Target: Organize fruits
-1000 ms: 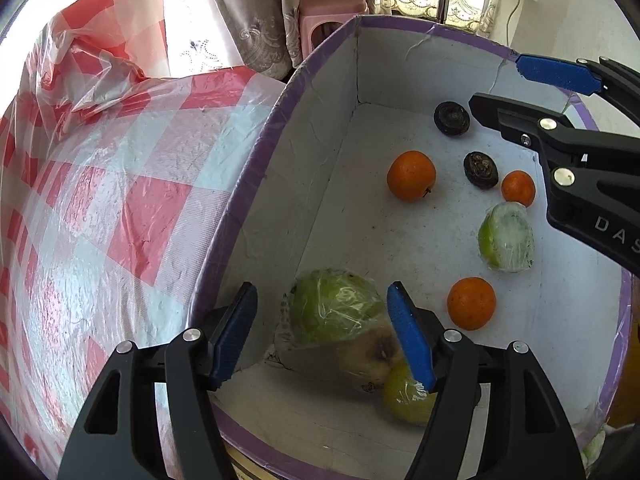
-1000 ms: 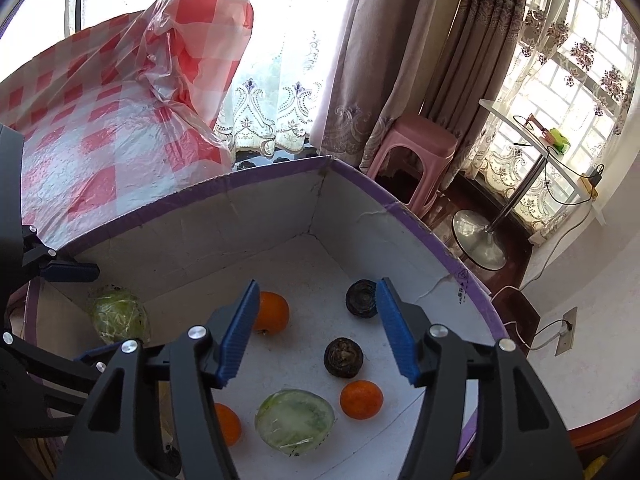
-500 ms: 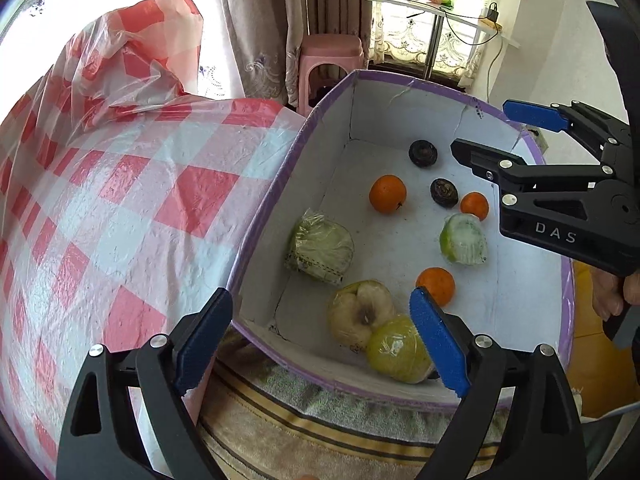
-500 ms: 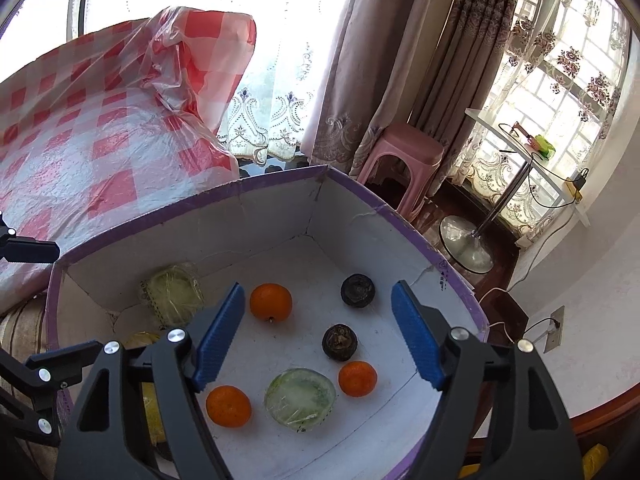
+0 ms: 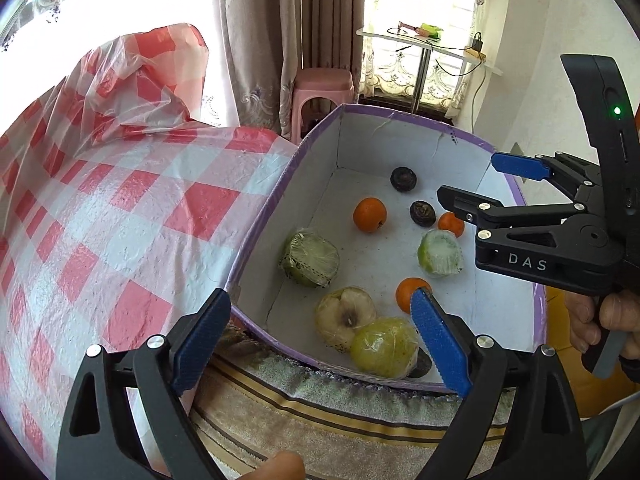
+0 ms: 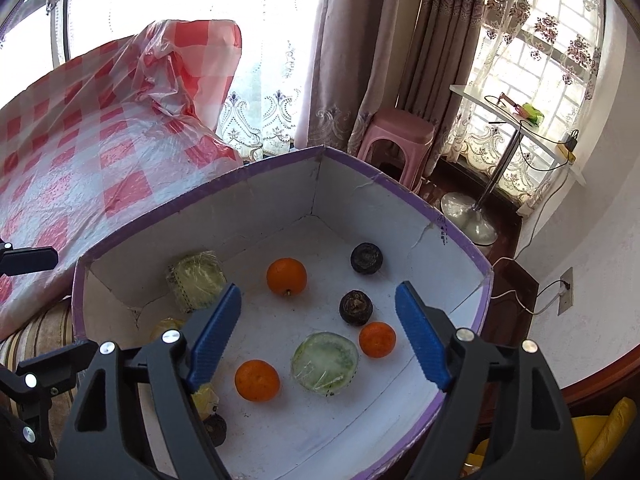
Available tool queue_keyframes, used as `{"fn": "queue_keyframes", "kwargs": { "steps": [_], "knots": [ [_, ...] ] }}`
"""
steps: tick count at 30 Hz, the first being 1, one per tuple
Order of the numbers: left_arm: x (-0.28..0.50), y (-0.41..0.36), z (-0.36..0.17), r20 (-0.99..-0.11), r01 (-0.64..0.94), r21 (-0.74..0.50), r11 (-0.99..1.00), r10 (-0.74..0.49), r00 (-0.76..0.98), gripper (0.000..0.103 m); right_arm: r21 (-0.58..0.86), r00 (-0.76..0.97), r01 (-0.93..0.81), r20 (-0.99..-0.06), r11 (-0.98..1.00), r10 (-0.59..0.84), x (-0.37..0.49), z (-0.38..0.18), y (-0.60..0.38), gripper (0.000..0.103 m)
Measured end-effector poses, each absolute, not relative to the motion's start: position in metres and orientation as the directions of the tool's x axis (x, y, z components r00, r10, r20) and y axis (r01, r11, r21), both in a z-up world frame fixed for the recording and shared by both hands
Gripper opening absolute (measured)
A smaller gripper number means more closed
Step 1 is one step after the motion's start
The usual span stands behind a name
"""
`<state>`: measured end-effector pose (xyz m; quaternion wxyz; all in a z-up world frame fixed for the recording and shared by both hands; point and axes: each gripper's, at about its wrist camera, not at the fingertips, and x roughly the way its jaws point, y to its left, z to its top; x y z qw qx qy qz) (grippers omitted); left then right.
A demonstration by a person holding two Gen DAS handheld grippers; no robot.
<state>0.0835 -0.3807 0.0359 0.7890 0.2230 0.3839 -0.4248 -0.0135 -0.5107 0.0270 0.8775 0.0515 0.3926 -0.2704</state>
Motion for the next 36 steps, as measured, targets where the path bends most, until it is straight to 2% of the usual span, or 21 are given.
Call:
{"fn": "queue_keyframes", "kwargs": {
  "steps": [6, 24, 32, 36],
  "knots": [
    [0.081, -0.388, 0.036, -0.794, 0.843, 0.062, 0.534, -0.486, 0.366, 0.089, -0.115, 0.545, 0.514, -0.721, 0.85, -0.428, -0.013, 0.025, -0.511, 0.079],
    [0.079, -0.397, 0.032, -0.803, 0.861, 0.029, 0.508, -0.501, 0.323, 0.089, -0.102, 0.545, 0.521, -0.724, 0.847, -0.423, -0.014, 0.025, -0.517, 0.079],
    [0.077, -0.395, 0.039, -0.797, 0.863, 0.051, 0.503, -0.499, 0.339, 0.089, -0.093, 0.556, 0.514, -0.721, 0.853, -0.414, -0.014, 0.028, -0.514, 0.079],
    [0.085, -0.38, 0.051, -0.783, 0.835, 0.057, 0.547, -0.494, 0.377, 0.089, -0.077, 0.582, 0.488, -0.713, 0.869, -0.39, -0.009, 0.034, -0.504, 0.087]
  ]
}}
